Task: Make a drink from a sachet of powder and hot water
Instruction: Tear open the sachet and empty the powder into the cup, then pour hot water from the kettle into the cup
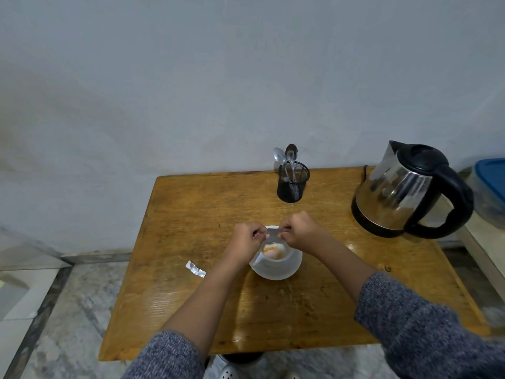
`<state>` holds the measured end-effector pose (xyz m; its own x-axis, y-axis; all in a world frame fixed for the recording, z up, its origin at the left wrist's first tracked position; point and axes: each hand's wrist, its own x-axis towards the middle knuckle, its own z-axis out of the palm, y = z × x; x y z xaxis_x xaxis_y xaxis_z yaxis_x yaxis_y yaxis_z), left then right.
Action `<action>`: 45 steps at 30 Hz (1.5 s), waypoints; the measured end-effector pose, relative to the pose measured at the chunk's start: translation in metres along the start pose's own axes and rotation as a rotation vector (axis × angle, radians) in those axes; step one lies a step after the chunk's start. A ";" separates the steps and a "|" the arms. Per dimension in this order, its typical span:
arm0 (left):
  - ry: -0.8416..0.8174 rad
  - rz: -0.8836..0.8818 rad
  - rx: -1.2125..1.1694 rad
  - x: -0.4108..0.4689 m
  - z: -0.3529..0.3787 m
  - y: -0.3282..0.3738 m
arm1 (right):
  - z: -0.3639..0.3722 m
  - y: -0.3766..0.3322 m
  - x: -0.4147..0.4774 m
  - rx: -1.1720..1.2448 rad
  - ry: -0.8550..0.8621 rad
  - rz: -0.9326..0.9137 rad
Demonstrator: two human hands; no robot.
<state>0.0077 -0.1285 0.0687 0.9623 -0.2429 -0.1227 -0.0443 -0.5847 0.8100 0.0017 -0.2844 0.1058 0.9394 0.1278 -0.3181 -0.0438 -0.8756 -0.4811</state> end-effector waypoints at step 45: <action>0.375 -0.460 -0.103 -0.105 -0.058 -0.146 | 0.173 -0.109 0.022 0.047 -0.117 -0.246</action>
<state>-0.0711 0.0275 -0.0037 0.9064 0.3177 -0.2786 0.4075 -0.4829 0.7751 -0.0319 -0.1057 0.0103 0.8781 0.3894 -0.2781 0.1625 -0.7893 -0.5921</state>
